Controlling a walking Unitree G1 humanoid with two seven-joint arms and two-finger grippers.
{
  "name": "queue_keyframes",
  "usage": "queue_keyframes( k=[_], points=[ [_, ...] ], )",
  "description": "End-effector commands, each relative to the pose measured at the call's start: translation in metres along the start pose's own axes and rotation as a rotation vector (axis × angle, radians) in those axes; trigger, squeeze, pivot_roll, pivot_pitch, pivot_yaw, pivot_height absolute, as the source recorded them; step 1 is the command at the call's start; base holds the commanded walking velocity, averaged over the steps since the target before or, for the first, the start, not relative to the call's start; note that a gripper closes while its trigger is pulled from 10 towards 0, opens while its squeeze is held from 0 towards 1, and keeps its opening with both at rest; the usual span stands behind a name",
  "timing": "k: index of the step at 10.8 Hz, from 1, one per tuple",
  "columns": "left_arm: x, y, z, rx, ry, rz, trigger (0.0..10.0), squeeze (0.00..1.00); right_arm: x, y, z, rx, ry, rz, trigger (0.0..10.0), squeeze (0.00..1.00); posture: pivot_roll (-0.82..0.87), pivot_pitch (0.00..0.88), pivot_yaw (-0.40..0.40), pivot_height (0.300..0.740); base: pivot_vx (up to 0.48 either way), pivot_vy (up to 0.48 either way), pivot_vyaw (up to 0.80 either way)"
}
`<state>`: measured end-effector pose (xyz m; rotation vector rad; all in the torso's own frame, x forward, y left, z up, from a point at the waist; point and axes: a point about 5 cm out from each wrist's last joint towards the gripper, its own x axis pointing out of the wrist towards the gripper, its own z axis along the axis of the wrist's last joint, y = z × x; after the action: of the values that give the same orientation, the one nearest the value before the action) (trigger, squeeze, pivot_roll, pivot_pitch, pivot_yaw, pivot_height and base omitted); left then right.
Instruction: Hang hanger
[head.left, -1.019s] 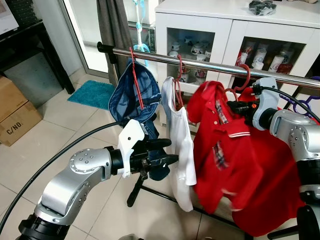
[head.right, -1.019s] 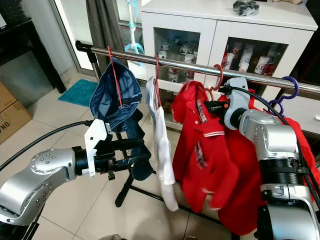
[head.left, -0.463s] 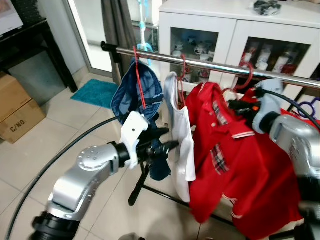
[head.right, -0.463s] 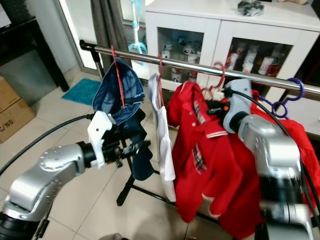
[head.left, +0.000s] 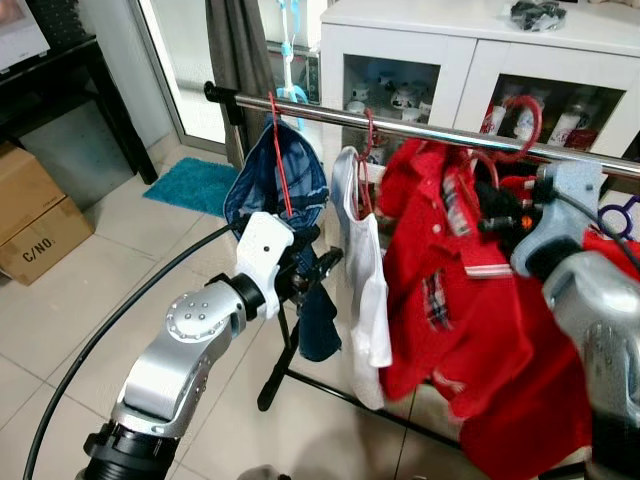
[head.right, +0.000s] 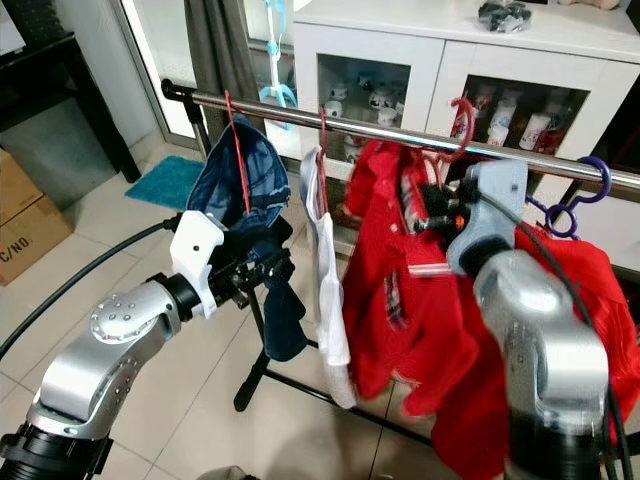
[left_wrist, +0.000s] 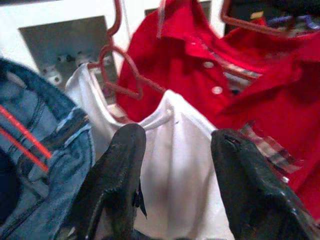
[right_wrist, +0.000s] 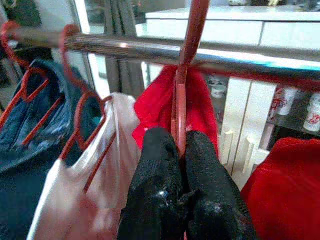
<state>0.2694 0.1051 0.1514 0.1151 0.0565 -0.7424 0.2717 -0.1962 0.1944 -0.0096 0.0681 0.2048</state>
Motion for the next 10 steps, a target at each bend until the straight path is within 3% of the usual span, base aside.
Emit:
queue_keyframes(
  k=[1, 5, 10],
  points=[
    [-0.002, 0.002, 0.000, 0.015, 0.002, 0.025, 10.0, 0.00, -0.004, 0.009, 0.009, -0.027, -0.067, 0.010, 0.0, 0.00, 0.01, 0.000, 0.059, 0.740, 0.000, 0.000, 0.00],
    [-0.003, -0.002, -0.009, -0.001, 0.021, 0.061, 10.0, 0.00, -0.029, 0.036, -0.032, 0.093, -0.014, -0.078, 0.0, 0.00, 0.01, 0.005, 0.049, 0.740, 0.000, 0.000, 0.00],
    [-0.002, -0.003, -0.010, -0.006, 0.027, 0.058, 10.0, 0.00, -0.032, 0.046, -0.045, 0.113, 0.006, -0.092, 0.0, 0.00, 0.01, 0.009, 0.046, 0.740, -0.242, 0.000, 0.00]
  ],
)
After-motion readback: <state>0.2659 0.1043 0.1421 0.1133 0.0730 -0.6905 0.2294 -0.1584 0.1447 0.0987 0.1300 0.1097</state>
